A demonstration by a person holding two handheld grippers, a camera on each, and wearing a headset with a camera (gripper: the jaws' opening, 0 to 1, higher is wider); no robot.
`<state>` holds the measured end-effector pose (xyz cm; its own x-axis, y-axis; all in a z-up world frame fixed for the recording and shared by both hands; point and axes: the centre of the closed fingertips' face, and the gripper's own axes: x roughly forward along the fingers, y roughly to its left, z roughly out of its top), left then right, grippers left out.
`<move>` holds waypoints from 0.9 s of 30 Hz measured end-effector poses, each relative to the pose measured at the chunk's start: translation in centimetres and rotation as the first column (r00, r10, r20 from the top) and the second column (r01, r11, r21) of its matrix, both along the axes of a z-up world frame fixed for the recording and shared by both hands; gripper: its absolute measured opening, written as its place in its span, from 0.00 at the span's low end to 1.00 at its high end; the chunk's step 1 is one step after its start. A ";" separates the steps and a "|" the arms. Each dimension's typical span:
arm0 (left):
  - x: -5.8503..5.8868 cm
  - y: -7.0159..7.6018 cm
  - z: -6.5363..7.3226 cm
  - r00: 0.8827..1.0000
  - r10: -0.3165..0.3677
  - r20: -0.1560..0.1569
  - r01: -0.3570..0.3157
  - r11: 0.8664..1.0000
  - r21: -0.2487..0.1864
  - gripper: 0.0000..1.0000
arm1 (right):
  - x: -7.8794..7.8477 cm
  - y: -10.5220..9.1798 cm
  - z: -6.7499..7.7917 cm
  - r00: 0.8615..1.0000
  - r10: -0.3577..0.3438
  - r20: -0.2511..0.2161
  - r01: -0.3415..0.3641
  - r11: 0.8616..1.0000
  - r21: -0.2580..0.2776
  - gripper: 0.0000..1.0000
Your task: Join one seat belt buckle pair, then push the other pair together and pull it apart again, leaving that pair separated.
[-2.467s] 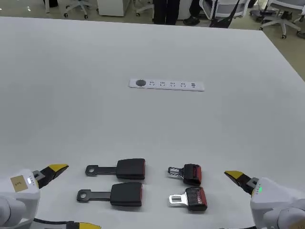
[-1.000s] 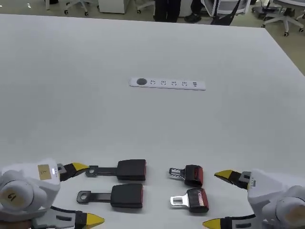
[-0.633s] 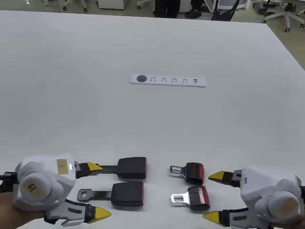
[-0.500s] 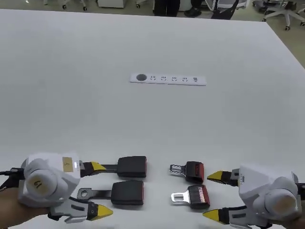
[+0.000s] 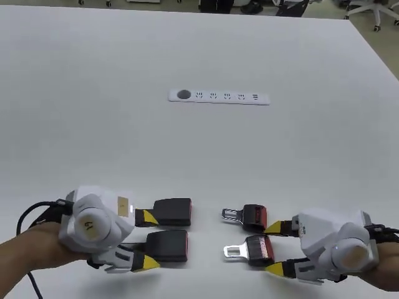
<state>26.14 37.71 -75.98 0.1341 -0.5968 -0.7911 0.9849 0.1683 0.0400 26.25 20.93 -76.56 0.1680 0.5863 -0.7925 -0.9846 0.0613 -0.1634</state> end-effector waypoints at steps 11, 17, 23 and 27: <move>0.1 0.2 -1.5 0.993 -0.114 -0.014 0.115 0.989 0.096 0.33 | -0.2 0.4 -0.4 0.999 0.043 -0.001 -0.043 0.999 -0.014 0.31; 0.0 0.3 -1.8 0.988 -0.151 -0.022 0.152 0.981 0.119 0.33 | -0.2 0.4 -0.4 0.999 0.044 -0.003 -0.044 0.999 -0.016 0.31; 0.0 0.3 -1.9 0.989 -0.146 -0.036 0.149 0.983 0.106 0.33 | -0.2 0.4 -0.4 0.999 0.045 -0.003 -0.045 0.999 -0.022 0.30; 0.0 0.3 -2.0 0.989 -0.142 -0.045 0.146 0.984 0.106 0.33 | -0.2 0.4 -0.4 0.999 0.046 -0.003 -0.047 0.999 -0.026 0.30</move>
